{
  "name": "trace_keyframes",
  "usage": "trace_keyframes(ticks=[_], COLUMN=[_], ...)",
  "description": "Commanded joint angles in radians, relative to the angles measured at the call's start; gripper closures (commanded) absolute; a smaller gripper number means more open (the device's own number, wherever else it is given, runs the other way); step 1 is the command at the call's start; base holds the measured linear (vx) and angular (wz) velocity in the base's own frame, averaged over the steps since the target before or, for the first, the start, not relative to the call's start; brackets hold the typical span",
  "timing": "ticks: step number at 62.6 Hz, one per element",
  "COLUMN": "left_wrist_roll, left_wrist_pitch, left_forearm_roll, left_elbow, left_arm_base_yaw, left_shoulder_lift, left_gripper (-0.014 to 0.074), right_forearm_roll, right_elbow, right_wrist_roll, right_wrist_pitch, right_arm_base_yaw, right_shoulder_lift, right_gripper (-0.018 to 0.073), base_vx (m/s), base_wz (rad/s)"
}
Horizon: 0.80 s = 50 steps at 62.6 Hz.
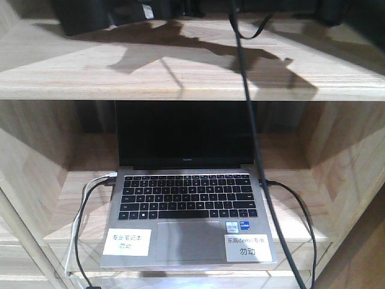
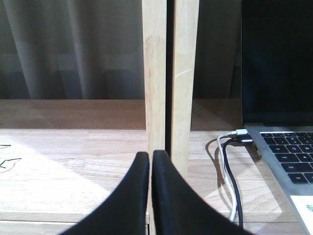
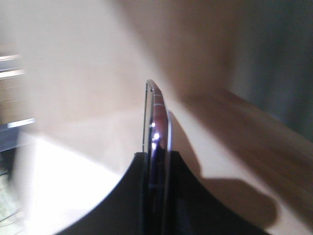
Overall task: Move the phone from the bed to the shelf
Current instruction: 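Raise the right gripper with the phone up over the upper shelf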
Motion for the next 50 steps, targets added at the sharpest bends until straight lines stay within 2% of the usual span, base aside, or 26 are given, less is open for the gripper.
trace_keyframes(ticks=[1, 25, 50], left_wrist_roll=[-0.004, -0.004, -0.004], left_wrist_pitch=[-0.073, -0.073, -0.073], left_forearm_roll=[-0.006, -0.006, -0.006], left_elbow=[0.002, 0.002, 0.002], left_arm_base_yaw=[0.001, 0.001, 0.001], left_shoulder_lift=[-0.007, -0.007, -0.007], left_gripper=[0.0596, 0.0596, 0.0596], right_forearm_roll=[0.060, 0.050, -0.025], right_elbow=[-0.035, -0.035, -0.035], right_wrist_roll=[-0.001, 0.003, 0.021], right_wrist_pitch=[-0.046, -0.046, -0.045], right_arm_base_yaw=[-0.004, -0.004, -0.004], right_shoulder_lift=[-0.030, 0.021, 0.026], right_gripper=[0.0561, 0.0561, 0.0540], base_vx=[0.00, 0.00, 0.00], base_wz=[0.00, 0.00, 0.00])
